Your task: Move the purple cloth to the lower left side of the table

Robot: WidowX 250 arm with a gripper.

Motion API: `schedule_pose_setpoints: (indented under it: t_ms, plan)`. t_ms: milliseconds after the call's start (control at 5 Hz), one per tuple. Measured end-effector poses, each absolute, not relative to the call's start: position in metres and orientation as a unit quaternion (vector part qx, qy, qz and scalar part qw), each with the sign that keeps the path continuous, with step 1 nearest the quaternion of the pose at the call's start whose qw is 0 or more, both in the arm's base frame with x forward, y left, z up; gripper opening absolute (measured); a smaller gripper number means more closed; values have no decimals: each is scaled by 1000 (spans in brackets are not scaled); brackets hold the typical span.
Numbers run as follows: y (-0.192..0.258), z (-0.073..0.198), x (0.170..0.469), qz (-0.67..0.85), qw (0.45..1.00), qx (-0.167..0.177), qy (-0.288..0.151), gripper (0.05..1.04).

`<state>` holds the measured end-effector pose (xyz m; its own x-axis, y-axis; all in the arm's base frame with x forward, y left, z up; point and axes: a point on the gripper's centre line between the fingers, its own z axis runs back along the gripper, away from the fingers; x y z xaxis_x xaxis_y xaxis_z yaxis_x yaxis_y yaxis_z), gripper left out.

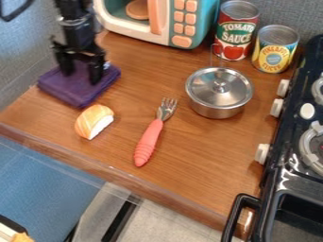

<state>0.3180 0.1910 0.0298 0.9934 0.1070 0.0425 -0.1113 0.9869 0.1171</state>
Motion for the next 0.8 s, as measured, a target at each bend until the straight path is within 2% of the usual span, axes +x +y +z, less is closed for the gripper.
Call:
schedule_pose_setpoints:
  t_ms: [400, 800]
  plan:
    - [201, 28, 272, 59, 998, 16, -13, 1000]
    - [186, 27, 259, 60, 998, 18, -7, 999]
